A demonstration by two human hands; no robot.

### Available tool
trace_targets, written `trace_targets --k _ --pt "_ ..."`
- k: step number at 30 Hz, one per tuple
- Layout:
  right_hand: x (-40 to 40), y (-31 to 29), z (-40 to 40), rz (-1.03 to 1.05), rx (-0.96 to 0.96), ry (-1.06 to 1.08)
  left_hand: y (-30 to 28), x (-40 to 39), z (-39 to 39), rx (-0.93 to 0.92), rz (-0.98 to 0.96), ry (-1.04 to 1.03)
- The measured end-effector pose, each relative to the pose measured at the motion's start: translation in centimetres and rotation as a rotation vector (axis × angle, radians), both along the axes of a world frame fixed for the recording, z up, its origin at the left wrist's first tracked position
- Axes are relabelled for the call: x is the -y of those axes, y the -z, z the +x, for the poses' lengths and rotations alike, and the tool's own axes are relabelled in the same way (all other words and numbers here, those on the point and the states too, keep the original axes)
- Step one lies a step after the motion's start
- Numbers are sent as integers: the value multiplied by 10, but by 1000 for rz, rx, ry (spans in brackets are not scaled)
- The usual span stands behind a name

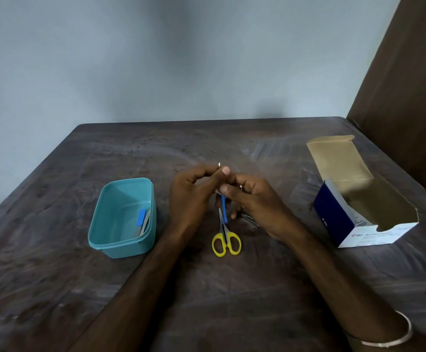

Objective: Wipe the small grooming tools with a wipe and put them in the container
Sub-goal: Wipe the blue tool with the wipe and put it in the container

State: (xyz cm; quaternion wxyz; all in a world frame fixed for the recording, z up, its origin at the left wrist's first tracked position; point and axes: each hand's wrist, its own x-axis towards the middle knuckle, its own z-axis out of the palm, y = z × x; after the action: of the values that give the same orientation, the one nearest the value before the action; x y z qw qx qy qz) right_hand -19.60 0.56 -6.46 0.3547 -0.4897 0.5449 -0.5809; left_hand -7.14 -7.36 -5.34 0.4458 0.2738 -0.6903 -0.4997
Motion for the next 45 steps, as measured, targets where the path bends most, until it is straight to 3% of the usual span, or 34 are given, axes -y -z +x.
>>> trace_targets --k 10,15,22,27,30,45 --pt "-1 -1 -6 -66 -95 41 -7 -4 1 -87 67 -153" --pt "1 4 -10 -51 -251 74 -6 -1 3 -107 101 -237" --pt "2 7 -13 -53 -315 120 -2 1 -1 -148 154 -190" --pt "4 6 -15 -58 -156 102 2 6 -2 -179 253 -5" --pt "3 5 -14 -47 -157 63 3 7 -2 -187 258 24" --pt "2 8 -18 -100 -327 214 -4 7 1 -376 378 -165"
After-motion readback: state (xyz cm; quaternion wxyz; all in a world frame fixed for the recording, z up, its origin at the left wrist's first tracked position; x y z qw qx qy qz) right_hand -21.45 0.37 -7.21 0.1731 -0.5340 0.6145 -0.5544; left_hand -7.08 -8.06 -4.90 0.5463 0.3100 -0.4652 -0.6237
